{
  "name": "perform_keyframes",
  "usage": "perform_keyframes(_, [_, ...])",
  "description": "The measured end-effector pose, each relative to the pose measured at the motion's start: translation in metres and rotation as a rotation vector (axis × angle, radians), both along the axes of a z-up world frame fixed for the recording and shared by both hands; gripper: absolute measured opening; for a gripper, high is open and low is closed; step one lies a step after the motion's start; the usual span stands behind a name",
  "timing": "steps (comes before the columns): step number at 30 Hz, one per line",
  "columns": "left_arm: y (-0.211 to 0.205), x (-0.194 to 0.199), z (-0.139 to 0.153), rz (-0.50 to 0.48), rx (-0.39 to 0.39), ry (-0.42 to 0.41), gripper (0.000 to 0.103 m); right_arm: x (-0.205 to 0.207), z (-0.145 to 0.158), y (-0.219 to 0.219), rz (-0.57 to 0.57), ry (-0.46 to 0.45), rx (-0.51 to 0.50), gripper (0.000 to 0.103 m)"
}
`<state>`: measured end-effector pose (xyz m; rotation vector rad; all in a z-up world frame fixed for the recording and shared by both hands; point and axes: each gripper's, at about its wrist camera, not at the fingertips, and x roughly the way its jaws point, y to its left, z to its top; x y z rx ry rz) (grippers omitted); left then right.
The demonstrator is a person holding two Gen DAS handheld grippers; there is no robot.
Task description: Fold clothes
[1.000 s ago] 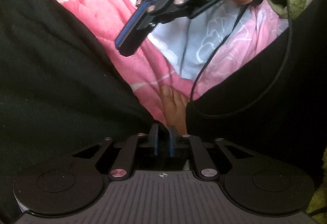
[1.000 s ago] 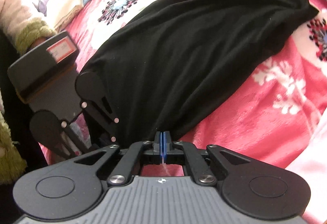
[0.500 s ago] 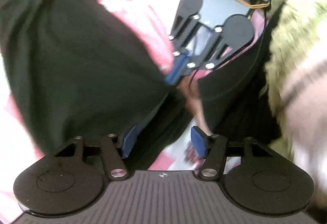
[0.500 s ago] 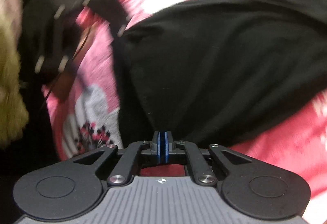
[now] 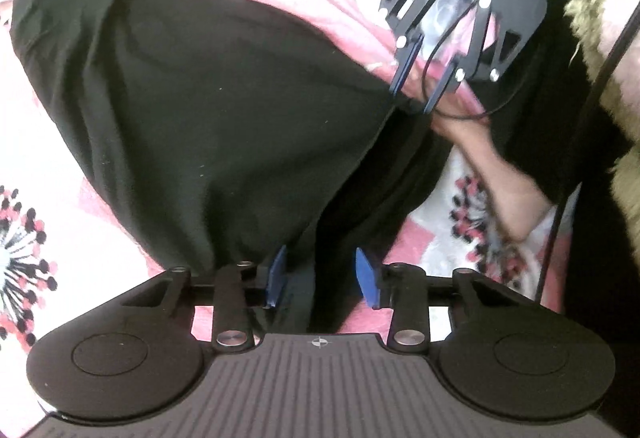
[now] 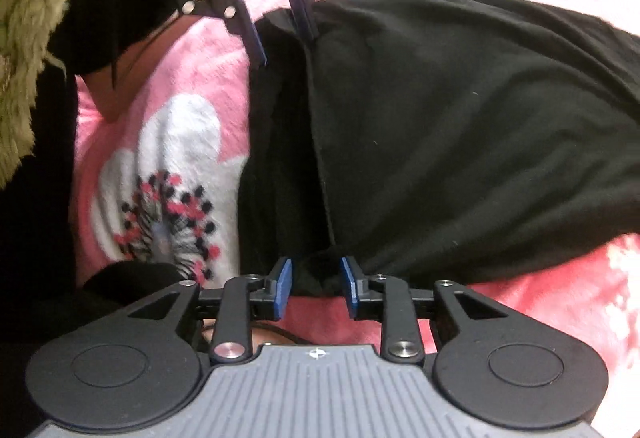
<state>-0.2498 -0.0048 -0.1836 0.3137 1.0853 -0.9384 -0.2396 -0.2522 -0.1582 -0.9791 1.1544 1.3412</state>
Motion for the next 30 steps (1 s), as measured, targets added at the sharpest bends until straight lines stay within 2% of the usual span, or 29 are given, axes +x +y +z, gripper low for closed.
perform_keyframes(7, [0.0,-0.01,0.001,0.005,0.052,-0.035,0.03,-0.01,-0.008,-0.001,0.015,-0.029,-0.01,0.03])
perform_keyframes(12, [-0.002,-0.016,-0.004,0.033,0.062,-0.054,0.017,-0.016,-0.012,-0.002,0.017,-0.07,-0.026,0.03])
perform_keyframes(16, [-0.002,-0.016,-0.003,0.041,0.062,-0.056,0.011,-0.018,-0.018,-0.001,0.0,-0.096,-0.041,0.01])
perform_keyframes(18, [-0.002,-0.018,-0.001,0.031,0.066,-0.065,0.008,-0.018,-0.018,0.0,0.003,-0.096,-0.043,0.008])
perform_keyframes(30, [0.002,-0.033,0.006,-0.009,0.09,-0.123,0.002,-0.002,0.009,0.003,-0.016,0.086,-0.043,0.007])
